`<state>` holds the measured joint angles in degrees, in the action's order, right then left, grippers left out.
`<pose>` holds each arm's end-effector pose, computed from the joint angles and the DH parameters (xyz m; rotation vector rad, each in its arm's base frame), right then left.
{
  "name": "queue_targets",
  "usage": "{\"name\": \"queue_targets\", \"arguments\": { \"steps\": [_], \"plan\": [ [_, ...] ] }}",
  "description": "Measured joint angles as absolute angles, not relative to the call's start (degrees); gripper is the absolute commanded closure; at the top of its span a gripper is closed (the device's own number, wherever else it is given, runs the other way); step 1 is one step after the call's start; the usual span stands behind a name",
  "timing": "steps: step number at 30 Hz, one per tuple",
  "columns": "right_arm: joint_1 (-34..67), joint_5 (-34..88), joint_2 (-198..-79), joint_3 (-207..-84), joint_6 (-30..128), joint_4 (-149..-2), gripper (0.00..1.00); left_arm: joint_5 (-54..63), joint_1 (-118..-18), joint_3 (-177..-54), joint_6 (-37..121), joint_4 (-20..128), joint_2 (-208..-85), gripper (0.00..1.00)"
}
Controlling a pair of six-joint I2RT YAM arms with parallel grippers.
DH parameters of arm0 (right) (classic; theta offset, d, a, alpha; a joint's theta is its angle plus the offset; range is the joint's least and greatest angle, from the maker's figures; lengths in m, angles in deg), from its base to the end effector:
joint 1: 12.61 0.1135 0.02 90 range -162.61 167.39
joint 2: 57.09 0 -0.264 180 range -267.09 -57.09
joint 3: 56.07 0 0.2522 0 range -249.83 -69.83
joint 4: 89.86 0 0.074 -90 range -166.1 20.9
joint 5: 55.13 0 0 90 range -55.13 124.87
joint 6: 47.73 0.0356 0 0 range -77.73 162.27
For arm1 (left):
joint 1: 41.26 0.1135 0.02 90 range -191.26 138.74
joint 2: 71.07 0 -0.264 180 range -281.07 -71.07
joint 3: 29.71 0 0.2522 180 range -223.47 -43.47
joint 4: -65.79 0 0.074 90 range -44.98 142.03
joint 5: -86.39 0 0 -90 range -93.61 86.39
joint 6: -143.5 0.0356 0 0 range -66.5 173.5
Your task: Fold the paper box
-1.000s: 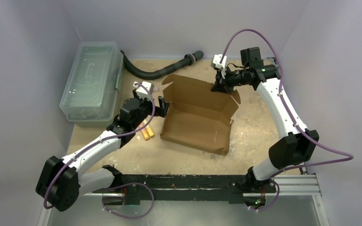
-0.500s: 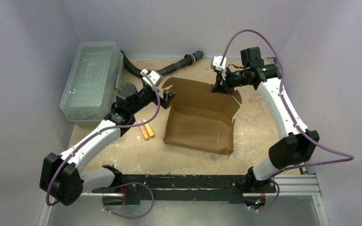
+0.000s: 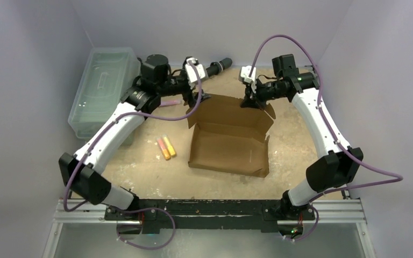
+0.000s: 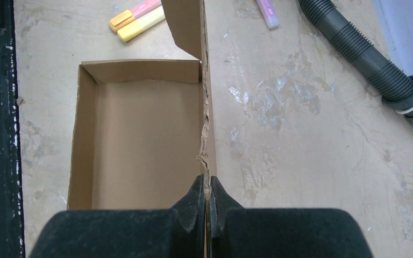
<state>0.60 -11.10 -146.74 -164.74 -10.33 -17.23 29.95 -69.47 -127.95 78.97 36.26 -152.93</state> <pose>0.3012 0.0970 0.3802 -1.4638 1.6934 0.6398 0.2776 -0.1712 0.4224 1.1613 1.3696 -0.5596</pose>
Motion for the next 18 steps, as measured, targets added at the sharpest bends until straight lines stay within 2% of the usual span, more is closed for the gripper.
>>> {"name": "queue_targets", "arguments": {
  "steps": [5,6,7,9,10,11,13,15,18],
  "plan": [
    [0.9,-11.0,-146.7,-164.8,-10.3,-16.9,1.0,32.5,-71.1,-130.7,82.6,29.6,-160.1,0.39],
    [0.9,-10.9,-146.7,-164.9,-10.3,-16.9,1.0,32.6,-71.8,-131.3,83.4,27.9,-161.5,0.46],
    [1.0,-10.8,-146.7,-165.0,-10.3,-16.8,1.0,32.5,-72.4,-131.9,84.1,26.6,-162.6,0.59],
    [1.0,-10.4,-146.7,-165.1,-10.3,-16.7,1.0,32.5,-73.2,-132.9,85.1,24.5,-164.1,0.91],
    [1.0,-9.9,-146.7,-165.2,-10.4,-16.4,0.98,32.2,-73.4,-133.4,85.6,23.7,-164.6,1.0],
    [1.0,-9.8,-146.8,-165.2,-10.4,-16.2,0.89,32.2,-73.7,-133.8,86.2,23.5,-164.8,1.0],
    [1.0,-9.3,-146.9,-165.6,-10.3,-16.9,0.59,32.1,-74.0,-134.0,86.1,22.9,-164.8,1.0],
    [0.9,-8.9,-147.2,-166.5,-9.1,-17.1,0.34,30.5,-74.5,-133.5,85.2,24.0,-164.4,1.0],
    [0.8,-8.7,-147.9,-169.4,-4.7,-17.6,0.12,27.3,-74.7,-130.4,82.5,27.9,-162.6,1.0]
  ]
}}
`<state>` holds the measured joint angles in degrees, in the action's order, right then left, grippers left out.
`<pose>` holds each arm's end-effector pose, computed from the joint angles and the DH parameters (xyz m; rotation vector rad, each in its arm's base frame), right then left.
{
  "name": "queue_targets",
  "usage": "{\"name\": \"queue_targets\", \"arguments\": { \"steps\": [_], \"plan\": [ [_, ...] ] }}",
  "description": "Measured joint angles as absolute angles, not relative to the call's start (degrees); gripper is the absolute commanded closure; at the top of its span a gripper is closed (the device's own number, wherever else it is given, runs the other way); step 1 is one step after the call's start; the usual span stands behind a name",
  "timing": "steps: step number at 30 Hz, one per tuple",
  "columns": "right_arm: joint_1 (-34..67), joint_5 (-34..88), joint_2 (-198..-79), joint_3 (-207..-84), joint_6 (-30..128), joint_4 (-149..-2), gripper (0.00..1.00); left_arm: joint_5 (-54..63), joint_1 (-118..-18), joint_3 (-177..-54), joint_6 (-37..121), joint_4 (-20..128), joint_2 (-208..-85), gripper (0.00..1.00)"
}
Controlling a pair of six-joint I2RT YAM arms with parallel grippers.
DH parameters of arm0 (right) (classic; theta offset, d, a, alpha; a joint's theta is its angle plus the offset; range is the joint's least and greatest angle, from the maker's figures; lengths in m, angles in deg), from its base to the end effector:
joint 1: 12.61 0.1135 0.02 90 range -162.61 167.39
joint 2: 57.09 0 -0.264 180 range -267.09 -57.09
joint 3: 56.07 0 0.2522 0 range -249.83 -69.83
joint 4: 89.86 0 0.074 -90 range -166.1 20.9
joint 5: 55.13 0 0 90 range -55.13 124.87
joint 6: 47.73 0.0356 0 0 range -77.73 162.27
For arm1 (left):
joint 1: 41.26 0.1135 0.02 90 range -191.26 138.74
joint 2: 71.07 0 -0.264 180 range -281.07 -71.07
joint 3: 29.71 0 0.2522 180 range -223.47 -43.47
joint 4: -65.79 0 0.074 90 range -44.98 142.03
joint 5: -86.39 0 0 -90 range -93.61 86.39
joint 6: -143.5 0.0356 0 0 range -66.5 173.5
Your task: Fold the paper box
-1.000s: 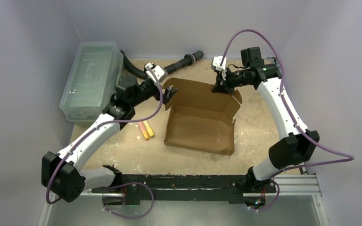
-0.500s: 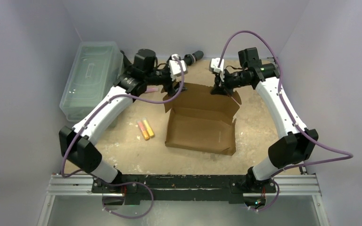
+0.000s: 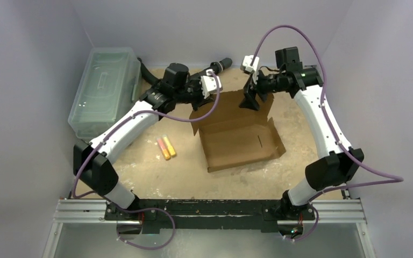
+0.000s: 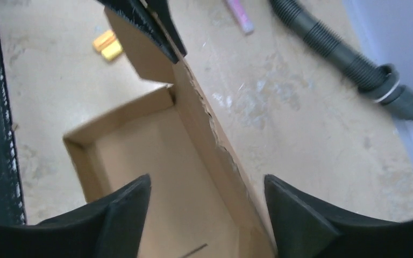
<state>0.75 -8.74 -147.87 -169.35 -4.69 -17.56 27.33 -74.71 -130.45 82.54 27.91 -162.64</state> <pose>0.3066 0.0981 0.3978 -1.3834 1.7398 0.6097 0.2969 -0.2181 0.3674 1.3317 1.5561 -0.6050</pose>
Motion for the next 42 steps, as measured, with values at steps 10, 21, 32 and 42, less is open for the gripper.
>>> {"name": "queue_targets", "arguments": {
  "steps": [10,21,32,42],
  "plan": [
    [-13.8,-5.3,-128.1,-153.6,15.4,-35.7,0.01,19.0,-74.7,-123.1,67.5,34.9,-157.2,1.0],
    [-22.0,-10.9,-139.4,-131.1,10.0,-50.6,0.06,17.6,-74.7,-119.7,62.6,38.7,-156.5,1.0],
    [-22.0,-21.6,-149.3,-137.5,-11.5,-55.1,0.15,19.3,-74.6,-118.6,62.5,39.7,-155.1,1.0],
    [-22.0,-23.4,-150.9,-136.8,-11.9,-58.6,0.19,21.2,-74.4,-118.1,59.5,40.0,-154.1,1.0]
  ]
}}
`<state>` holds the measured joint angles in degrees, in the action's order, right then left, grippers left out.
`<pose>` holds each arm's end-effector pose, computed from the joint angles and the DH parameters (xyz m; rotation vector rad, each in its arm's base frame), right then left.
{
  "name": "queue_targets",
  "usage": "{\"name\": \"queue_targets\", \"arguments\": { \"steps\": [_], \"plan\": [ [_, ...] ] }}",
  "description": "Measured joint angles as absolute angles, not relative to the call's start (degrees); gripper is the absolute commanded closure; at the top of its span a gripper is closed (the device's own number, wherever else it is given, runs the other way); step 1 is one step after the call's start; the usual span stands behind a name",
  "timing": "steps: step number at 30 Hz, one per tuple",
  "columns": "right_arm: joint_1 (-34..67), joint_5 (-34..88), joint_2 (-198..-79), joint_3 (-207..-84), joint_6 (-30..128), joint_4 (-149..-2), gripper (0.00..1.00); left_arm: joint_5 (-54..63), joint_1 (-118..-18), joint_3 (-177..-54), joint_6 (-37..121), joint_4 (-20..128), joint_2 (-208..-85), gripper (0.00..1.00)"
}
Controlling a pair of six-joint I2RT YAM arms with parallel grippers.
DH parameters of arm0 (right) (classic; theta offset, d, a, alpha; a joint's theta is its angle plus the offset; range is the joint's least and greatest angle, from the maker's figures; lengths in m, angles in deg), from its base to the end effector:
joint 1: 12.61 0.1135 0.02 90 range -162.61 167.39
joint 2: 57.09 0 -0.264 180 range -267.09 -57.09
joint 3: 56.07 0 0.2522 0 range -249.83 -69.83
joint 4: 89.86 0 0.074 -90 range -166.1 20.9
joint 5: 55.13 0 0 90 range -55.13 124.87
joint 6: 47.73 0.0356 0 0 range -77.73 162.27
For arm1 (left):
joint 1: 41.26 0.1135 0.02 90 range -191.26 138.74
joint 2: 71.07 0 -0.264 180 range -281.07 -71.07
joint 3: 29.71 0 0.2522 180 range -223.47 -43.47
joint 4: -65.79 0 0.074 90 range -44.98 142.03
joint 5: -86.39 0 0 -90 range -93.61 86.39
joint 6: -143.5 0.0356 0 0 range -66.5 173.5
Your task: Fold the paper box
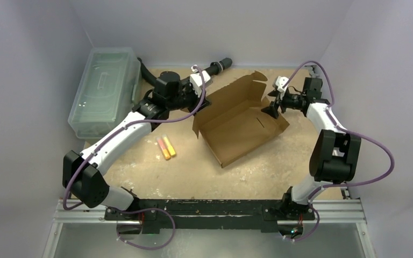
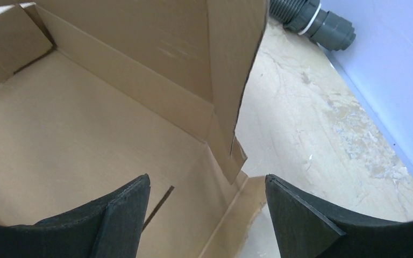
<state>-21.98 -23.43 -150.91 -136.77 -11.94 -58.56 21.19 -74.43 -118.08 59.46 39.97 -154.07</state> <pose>0.3497 -0.0270 0.2548 -1.1524 1.6091 0.4870 0.2752 -0.1977 0.3620 0.9288 1.7290 -0.7315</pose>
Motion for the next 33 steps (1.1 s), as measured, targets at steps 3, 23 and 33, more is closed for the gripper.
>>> {"name": "queue_targets", "arguments": {
  "steps": [3,23,33],
  "plan": [
    [-22.0,-23.4,-152.5,-136.9,-13.8,-58.3,0.19,21.7,-74.4,-117.0,58.8,40.3,-153.0,1.0],
    [-21.3,-26.9,-162.3,-148.3,-34.4,-42.2,0.55,24.1,-74.3,-116.0,56.6,41.1,-150.8,1.0],
    [-21.2,-27.7,-163.7,-148.1,-37.8,-37.1,0.86,24.1,-73.9,-115.3,52.5,42.7,-150.6,1.0]
  ]
}}
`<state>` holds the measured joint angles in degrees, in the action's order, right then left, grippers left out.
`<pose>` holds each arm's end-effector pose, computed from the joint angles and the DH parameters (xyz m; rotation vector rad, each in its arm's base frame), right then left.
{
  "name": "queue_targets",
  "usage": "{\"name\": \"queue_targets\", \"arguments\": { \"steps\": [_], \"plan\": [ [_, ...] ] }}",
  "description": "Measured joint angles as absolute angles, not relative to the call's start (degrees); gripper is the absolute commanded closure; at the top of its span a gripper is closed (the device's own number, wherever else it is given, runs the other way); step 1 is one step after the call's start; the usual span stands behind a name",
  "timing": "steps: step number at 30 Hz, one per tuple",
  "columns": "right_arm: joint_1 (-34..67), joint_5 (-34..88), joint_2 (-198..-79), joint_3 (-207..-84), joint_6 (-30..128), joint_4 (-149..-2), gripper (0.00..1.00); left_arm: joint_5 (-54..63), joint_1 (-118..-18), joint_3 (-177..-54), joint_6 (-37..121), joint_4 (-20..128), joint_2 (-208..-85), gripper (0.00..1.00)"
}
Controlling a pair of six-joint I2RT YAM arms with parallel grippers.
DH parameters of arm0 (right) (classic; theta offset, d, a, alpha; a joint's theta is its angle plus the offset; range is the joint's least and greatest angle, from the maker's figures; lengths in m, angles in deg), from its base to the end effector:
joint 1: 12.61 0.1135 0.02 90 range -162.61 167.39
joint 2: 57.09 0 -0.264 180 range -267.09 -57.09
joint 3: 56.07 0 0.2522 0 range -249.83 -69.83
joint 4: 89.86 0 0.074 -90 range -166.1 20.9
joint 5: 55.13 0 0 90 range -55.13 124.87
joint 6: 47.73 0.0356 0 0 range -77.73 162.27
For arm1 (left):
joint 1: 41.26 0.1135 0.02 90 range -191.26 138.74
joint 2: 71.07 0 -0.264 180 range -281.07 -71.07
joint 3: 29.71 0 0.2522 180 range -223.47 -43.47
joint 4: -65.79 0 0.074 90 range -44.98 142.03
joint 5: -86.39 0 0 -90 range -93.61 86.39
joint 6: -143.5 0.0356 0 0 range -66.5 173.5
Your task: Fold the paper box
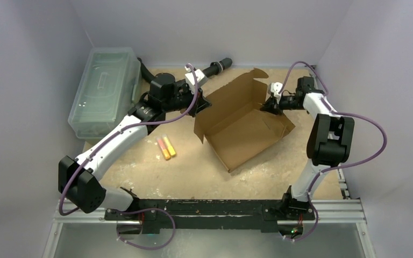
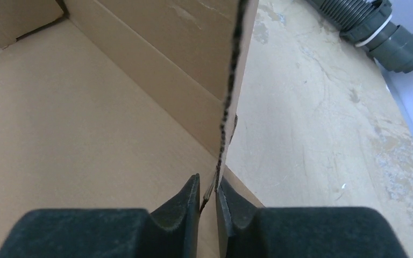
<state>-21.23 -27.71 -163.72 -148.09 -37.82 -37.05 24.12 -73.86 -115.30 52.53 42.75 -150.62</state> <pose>0.3748 -0.0249 0.2194 -1.3981 1.5176 0.6043 0.2639 -0.1884 0.3688 0.8471 1.7241 -0.8503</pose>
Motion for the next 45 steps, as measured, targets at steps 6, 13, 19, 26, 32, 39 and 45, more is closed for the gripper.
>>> {"name": "queue_targets", "arguments": {
  "steps": [6,13,19,26,32,39,45],
  "plan": [
    [-21.0,-26.3,-160.7,-141.0,-31.5,-46.1,1.0,24.1,-73.6,-114.6,49.4,42.5,-150.3,1.0],
    [-19.0,-21.3,-155.5,-133.0,-19.0,-60.9,0.92,24.5,-73.5,-114.1,44.6,43.3,-150.2,1.0],
    [-18.0,-21.5,-154.1,-132.3,-20.4,-59.5,0.7,24.0,-73.5,-114.0,45.1,43.8,-150.3,1.0],
    [-15.3,-21.9,-154.0,-134.0,-22.7,-51.0,0.57,22.2,-73.8,-118.9,50.5,41.0,-155.2,1.0],
    [-16.3,-21.6,-153.3,-136.9,-21.8,-45.8,0.52,19.0,-74.5,-124.2,57.7,36.8,-159.4,1.0],
    [-22.7,-20.9,-148.2,-137.2,-19.7,-38.8,0.51,15.7,-75.9,-128.5,64.5,31.2,-161.7,1.0],
    [-28.1,-13.9,-139.9,-133.0,-2.1,-46.6,0.38,13.8,-77.2,-132.2,67.8,28.2,-163.8,1.0]
  ]
}}
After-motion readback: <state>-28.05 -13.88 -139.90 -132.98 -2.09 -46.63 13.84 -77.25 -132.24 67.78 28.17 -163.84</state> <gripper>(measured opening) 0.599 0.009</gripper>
